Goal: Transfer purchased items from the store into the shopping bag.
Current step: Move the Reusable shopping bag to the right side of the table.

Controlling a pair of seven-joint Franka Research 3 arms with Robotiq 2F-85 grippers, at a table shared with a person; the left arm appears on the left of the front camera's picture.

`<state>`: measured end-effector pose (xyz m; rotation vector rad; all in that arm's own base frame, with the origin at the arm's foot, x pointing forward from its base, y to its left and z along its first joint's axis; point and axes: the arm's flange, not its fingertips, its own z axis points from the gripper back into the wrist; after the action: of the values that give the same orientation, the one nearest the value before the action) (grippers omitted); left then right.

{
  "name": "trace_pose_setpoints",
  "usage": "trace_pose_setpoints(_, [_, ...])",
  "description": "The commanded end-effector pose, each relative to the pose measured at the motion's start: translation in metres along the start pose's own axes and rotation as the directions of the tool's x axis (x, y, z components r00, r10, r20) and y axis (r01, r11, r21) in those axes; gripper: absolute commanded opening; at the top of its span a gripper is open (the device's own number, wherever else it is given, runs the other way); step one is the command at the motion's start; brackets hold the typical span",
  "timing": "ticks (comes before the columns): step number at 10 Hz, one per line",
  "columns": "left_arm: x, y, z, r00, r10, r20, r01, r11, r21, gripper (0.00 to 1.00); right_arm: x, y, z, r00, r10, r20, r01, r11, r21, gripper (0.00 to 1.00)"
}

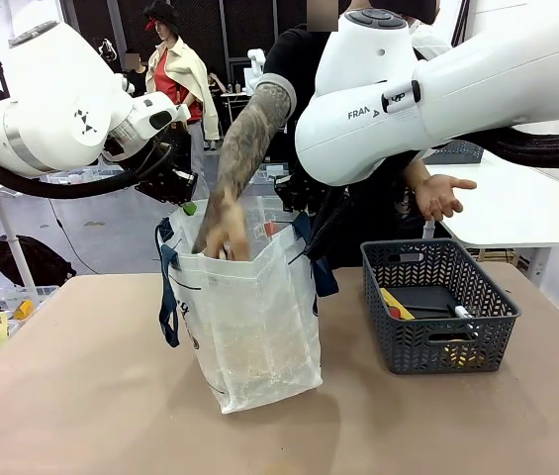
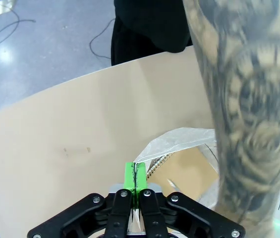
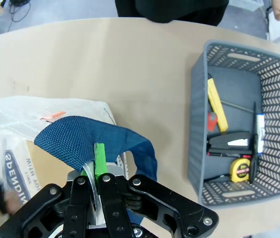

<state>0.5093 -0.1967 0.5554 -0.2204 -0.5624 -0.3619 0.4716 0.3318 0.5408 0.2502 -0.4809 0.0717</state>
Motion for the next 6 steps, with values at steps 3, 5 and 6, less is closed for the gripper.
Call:
trace_pose_setpoints(3, [0.0008, 0.0034, 0.0027, 1.0, 0.012, 0.004, -0.012, 1.0, 0.012, 0.0, 0.0006, -0.0019, 0.0013, 1.0, -0.003, 0.0, 0.003, 1.0, -0.005, 0.0])
trace_pose_setpoints(5, [0.0008, 0.0034, 0.0027, 1.0, 0.012, 0.004, -0.012, 1.0, 0.012, 0.0, 0.0006, -0.0019, 0.0013, 1.0, -0.003, 0.0, 0.003, 1.0, -0.005, 0.0])
trace_pose_setpoints(6, [0.0008, 0.0034, 0.0027, 1.0, 0.012, 0.004, -0.012, 1.0, 0.012, 0.0, 0.0006, -0.0019, 0.0013, 1.0, -0.003, 0.0, 0.003, 1.0, -0.005, 0.0])
